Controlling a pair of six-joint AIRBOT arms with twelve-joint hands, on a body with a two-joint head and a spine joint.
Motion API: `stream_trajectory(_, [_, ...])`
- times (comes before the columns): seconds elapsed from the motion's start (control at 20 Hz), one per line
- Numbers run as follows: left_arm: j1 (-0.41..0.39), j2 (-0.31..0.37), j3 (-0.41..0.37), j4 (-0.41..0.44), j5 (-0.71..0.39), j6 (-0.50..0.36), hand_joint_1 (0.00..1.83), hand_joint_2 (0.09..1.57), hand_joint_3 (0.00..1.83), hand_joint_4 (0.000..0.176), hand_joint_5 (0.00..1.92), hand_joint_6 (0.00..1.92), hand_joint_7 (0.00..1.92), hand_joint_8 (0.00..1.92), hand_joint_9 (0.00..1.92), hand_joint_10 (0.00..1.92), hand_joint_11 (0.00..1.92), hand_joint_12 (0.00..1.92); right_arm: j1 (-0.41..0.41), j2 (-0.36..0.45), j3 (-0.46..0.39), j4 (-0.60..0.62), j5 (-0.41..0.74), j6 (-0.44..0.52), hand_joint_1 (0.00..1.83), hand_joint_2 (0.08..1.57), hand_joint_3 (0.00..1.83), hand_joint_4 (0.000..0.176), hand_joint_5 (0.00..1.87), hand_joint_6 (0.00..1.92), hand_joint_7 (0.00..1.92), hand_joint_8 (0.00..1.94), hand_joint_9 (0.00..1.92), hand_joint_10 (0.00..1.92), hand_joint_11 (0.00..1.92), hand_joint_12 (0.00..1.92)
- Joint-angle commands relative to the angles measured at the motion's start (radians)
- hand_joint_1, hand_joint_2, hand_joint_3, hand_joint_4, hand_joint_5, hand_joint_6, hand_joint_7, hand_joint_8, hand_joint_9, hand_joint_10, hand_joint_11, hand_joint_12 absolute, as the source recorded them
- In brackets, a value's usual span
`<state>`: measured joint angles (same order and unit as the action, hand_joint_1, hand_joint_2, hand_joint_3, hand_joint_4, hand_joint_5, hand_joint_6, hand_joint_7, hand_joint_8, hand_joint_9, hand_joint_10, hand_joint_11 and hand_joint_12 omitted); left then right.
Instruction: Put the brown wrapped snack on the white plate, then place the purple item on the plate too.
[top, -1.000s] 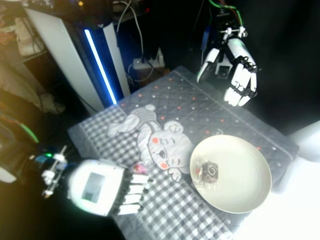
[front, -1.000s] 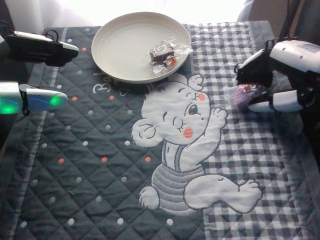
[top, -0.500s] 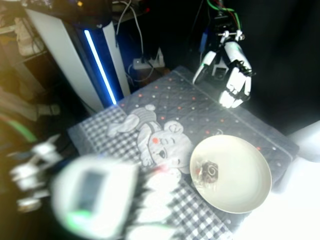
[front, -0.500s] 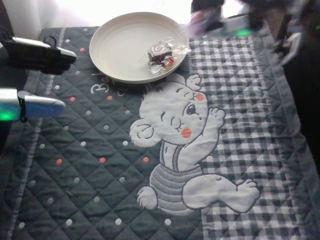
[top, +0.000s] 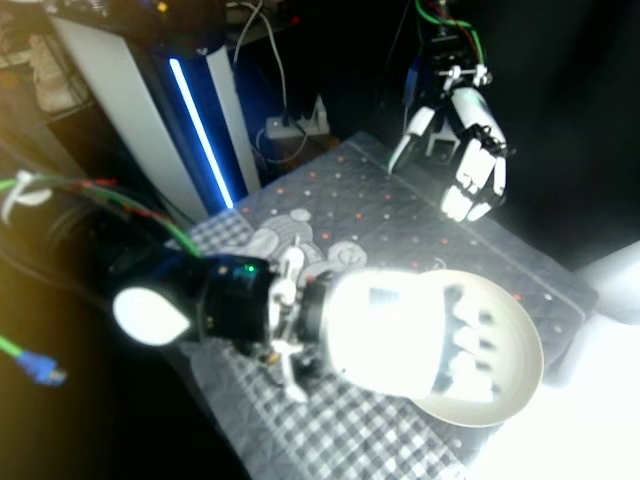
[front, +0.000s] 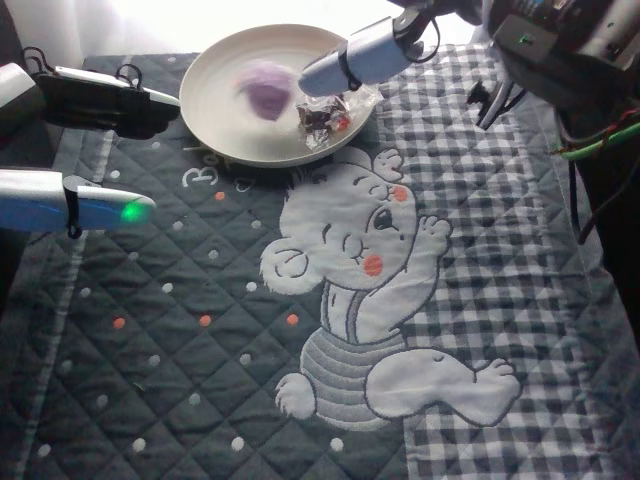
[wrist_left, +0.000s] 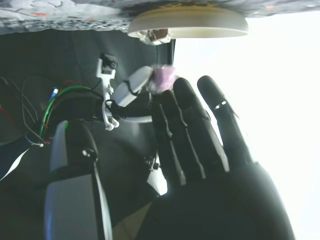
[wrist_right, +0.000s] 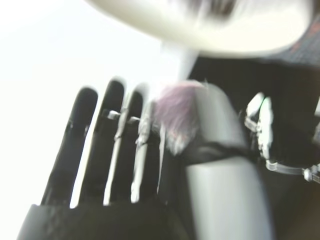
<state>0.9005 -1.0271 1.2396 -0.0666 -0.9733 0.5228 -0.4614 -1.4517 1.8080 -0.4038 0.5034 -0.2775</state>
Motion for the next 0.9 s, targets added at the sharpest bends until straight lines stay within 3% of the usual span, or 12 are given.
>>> stream_trajectory(0.0, [-0.012, -0.004, 0.0, -0.019, -0.127, -0.016, 0.88, 0.88, 0.0, 0.0, 0.76, 0.0, 0.79, 0.0, 0.8, 0.01, 0.35, 0.94, 0.017, 0.0, 0.001, 0.032, 0.106, 0.01, 0.69, 0.8, 0.0, 0.142, 0.0, 0.0, 0.11, 0.0, 0.24, 0.0, 0.01, 1.23])
stream_trajectory(0.05, [-0.009, -0.003, -0.002, -0.021, -0.132, -0.018, 0.89, 0.88, 0.0, 0.0, 0.76, 0.0, 0.8, 0.0, 0.8, 0.01, 0.35, 0.93, 0.017, 0.001, 0.0, 0.033, 0.109, 0.021, 0.67, 0.8, 0.0, 0.151, 0.0, 0.0, 0.08, 0.0, 0.21, 0.0, 0.0, 1.18])
stream_trajectory(0.1, [-0.005, 0.001, -0.007, -0.026, -0.139, -0.018, 0.89, 0.88, 0.0, 0.0, 0.76, 0.0, 0.8, 0.0, 0.8, 0.01, 0.35, 0.93, 0.017, 0.011, -0.01, 0.033, 0.123, 0.031, 0.66, 0.79, 0.0, 0.156, 0.0, 0.0, 0.04, 0.01, 0.11, 0.03, 0.0, 0.77])
stream_trajectory(0.15, [-0.002, 0.005, -0.011, -0.029, -0.146, -0.018, 0.9, 0.87, 0.0, 0.0, 0.75, 0.0, 0.8, 0.0, 0.79, 0.0, 0.32, 0.92, 0.017, 0.031, -0.024, 0.039, 0.135, 0.031, 0.67, 0.79, 0.0, 0.168, 0.0, 0.0, 0.02, 0.0, 0.02, 0.01, 0.0, 0.16])
stream_trajectory(0.2, [0.006, 0.014, -0.019, -0.037, -0.163, -0.018, 0.9, 0.87, 0.0, 0.0, 0.75, 0.0, 0.81, 0.0, 0.78, 0.0, 0.31, 0.91, 0.017, 0.06, -0.058, 0.06, 0.17, 0.031, 0.67, 0.8, 0.0, 0.168, 0.0, 0.0, 0.03, 0.01, 0.04, 0.02, 0.06, 0.07])
stream_trajectory(0.3, [0.027, 0.041, -0.045, -0.056, -0.221, -0.018, 0.9, 0.87, 0.0, 0.0, 0.75, 0.0, 0.81, 0.01, 0.81, 0.01, 0.35, 0.94, 0.015, 0.153, -0.155, 0.087, 0.253, 0.031, 0.72, 0.79, 0.0, 0.176, 0.0, 0.0, 0.01, 0.01, 0.04, 0.0, 0.0, 0.32])
stream_trajectory(0.4, [0.069, 0.075, -0.081, -0.087, -0.31, -0.018, 0.88, 0.87, 0.0, 0.0, 0.74, 0.0, 0.83, 0.01, 0.83, 0.02, 0.4, 0.96, -0.032, 0.231, -0.233, 0.17, 0.375, 0.031, 0.69, 0.77, 0.0, 0.176, 0.0, 0.0, 0.05, 0.0, 0.01, 0.0, 0.0, 0.04])
stream_trajectory(0.55, [0.123, 0.106, -0.127, -0.117, -0.439, -0.019, 0.9, 0.84, 0.0, 0.0, 0.77, 0.01, 0.81, 0.01, 0.82, 0.01, 0.39, 1.09, -0.217, 0.345, -0.357, 0.356, 0.646, 0.031, 0.69, 0.73, 0.0, 0.176, 0.0, 0.0, 0.08, 0.01, 0.03, 0.01, 0.01, 0.0])
stream_trajectory(0.6, [0.13, 0.111, -0.14, -0.118, -0.473, -0.022, 0.94, 0.82, 0.0, 0.0, 0.77, 0.01, 0.8, 0.0, 0.82, 0.01, 0.39, 1.1, -0.276, 0.378, -0.4, 0.403, 0.719, 0.031, 0.81, 0.74, 0.0, 0.176, 0.0, 0.0, 0.09, 0.01, 0.03, 0.01, 0.01, 0.0])
stream_trajectory(0.7, [0.161, 0.115, -0.164, -0.131, -0.545, -0.03, 0.99, 0.87, 0.0, 0.0, 0.69, 0.0, 0.7, 0.0, 0.75, 0.0, 0.26, 1.19, -0.427, 0.426, -0.481, 0.524, 0.91, 0.03, 0.85, 0.77, 0.01, 0.176, 0.0, 0.0, 0.09, 0.01, 0.08, 0.02, 0.0, 0.0])
stream_trajectory(0.85, [0.234, 0.115, -0.203, -0.184, -0.671, -0.042, 0.85, 0.93, 0.01, 0.0, 0.42, 0.0, 0.46, 0.0, 0.48, 0.0, 0.01, 1.36, -0.604, 0.451, -0.595, 0.672, 1.19, 0.006, 0.78, 0.69, 0.0, 0.176, 0.0, 0.0, 0.09, 0.0, 0.14, 0.02, 0.04, 0.02])
